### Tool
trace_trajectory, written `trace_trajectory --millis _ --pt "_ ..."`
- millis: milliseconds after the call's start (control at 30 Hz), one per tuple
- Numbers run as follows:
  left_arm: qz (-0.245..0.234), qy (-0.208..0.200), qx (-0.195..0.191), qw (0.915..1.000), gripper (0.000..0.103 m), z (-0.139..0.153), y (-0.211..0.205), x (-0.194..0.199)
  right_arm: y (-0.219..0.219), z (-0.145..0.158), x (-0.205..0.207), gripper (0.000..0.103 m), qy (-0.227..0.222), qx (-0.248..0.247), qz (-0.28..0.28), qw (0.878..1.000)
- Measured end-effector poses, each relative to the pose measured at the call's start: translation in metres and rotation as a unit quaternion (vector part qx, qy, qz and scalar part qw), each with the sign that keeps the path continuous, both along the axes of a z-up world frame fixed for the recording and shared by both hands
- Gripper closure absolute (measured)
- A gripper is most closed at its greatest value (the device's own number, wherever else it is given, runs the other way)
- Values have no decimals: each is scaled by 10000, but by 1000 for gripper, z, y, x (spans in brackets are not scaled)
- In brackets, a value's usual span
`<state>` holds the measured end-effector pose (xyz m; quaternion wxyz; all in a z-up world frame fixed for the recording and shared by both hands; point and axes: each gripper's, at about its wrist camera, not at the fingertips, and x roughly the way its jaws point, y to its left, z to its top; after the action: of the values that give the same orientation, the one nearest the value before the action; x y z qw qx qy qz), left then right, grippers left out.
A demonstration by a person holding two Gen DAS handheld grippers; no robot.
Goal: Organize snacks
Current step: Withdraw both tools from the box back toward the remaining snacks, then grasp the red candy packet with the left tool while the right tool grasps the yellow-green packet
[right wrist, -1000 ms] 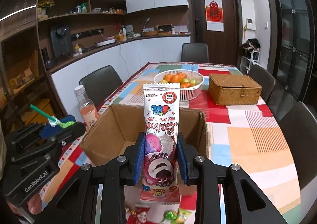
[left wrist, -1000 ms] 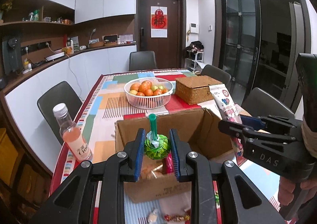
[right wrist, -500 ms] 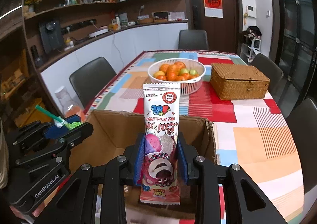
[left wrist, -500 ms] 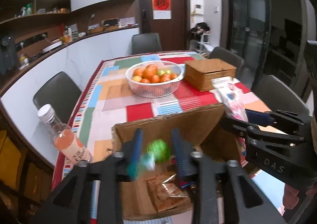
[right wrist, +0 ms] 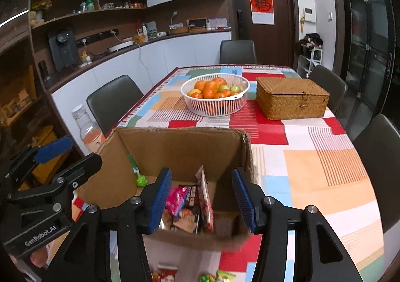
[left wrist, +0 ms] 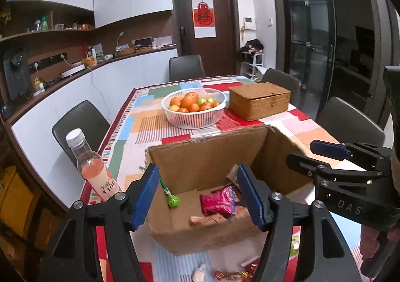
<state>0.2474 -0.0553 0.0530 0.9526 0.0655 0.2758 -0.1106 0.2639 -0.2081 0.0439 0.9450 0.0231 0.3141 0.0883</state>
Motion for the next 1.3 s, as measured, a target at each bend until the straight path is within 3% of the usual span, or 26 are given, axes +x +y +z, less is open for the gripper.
trace_trajectory --millis 267,600,967,1300 --pt "-196 61 -75 9998 39 -5 -15 -32 -9 -1 -40 51 -100 -22 84 9999" --pt "-372 294 -7 9989 39 -32 -28 -63 -25 -20 -74 51 -31 -106 -46 9999" --pt "-669 654 173 9955 39 -78 -38 -80 -38 -70 -90 51 647 -101 -151 9977" --pt "-819 1243 226 9886 40 -125 -39 -71 -42 -117 -89 52 1236 -74 -172 9922"
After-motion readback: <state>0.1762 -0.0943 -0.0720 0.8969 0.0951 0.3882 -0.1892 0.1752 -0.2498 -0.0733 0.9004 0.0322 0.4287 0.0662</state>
